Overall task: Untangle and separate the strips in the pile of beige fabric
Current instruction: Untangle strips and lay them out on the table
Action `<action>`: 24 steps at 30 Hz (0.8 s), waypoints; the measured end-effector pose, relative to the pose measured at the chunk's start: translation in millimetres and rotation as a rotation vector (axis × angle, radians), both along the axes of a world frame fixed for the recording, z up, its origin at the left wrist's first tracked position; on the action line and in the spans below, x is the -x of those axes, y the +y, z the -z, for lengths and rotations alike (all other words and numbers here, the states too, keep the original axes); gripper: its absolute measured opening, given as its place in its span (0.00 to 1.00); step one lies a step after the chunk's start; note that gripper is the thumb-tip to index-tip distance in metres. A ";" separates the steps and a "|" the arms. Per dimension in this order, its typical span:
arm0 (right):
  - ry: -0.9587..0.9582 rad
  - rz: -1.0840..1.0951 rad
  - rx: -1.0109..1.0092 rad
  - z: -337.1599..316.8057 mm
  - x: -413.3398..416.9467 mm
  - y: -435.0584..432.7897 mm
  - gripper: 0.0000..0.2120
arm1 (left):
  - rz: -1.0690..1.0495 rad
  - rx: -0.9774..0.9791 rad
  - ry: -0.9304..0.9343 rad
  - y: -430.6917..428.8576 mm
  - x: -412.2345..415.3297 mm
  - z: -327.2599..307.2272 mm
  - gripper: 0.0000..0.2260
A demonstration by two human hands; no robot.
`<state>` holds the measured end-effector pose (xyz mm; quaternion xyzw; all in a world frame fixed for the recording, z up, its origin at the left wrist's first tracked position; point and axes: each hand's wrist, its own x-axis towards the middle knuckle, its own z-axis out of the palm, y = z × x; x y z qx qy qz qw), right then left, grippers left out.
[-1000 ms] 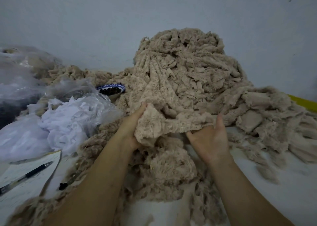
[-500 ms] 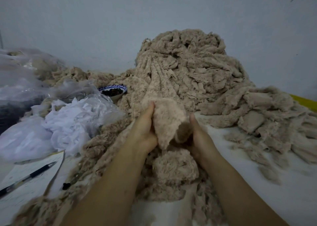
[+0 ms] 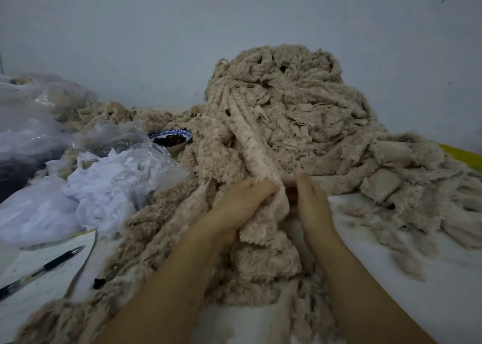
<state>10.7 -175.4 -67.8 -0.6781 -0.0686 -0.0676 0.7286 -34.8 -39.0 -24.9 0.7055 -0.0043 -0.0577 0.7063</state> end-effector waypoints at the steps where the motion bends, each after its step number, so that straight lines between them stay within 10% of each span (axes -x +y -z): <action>1: 0.126 -0.191 -0.118 1.6 0.1 3.6 0.21 | 0.045 -0.031 -0.009 -0.9 0.4 0.6 0.07; 9: 0.286 -0.072 -0.312 5.2 -7.1 9.0 0.08 | 0.099 -0.330 0.063 1.0 -7.8 12.3 0.13; 16: 0.113 -0.061 -0.062 -0.3 7.9 16.6 0.05 | -0.036 0.286 0.271 -7.2 -39.1 2.2 0.15; 24: 0.129 -0.201 -0.097 -4.4 17.1 17.1 0.10 | -0.311 0.510 0.401 -7.1 -62.4 -17.6 0.09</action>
